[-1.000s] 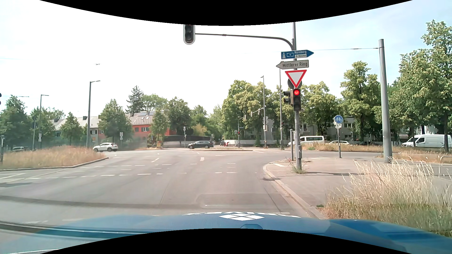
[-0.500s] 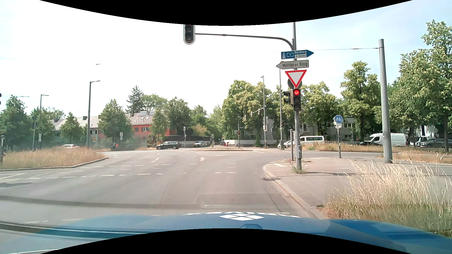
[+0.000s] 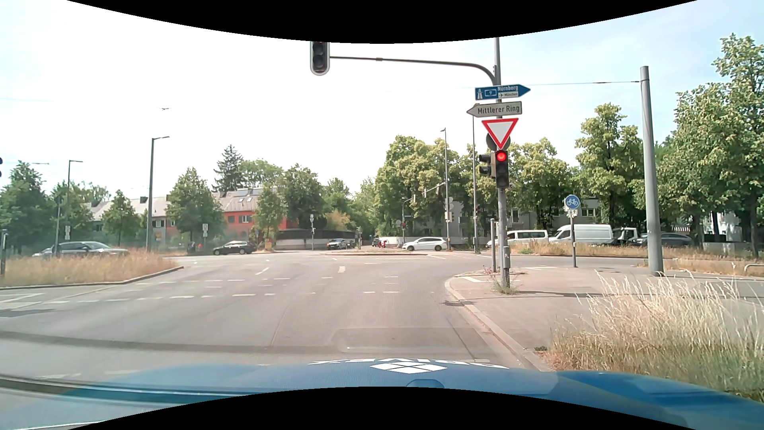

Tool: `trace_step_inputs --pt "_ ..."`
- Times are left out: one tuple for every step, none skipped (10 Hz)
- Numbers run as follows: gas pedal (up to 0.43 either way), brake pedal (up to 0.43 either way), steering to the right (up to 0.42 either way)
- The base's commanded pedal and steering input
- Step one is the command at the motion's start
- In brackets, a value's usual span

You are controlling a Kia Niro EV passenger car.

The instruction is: Follow the waypoints while adhering to traffic rules and regulations

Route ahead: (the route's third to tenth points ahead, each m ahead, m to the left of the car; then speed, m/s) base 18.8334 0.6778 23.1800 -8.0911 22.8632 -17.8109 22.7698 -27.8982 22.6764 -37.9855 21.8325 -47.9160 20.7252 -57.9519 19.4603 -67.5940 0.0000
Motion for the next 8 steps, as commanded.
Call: trace_step_inputs --pt "0.000 0.262 0.004" --pt "0.000 0.262 0.004" --pt "0.000 0.262 0.004" --pt "0.000 0.262 0.004" --pt "0.000 0.262 0.004" --pt "0.000 0.262 0.004" --pt "0.000 0.262 0.004" --pt "0.000 0.262 0.004"
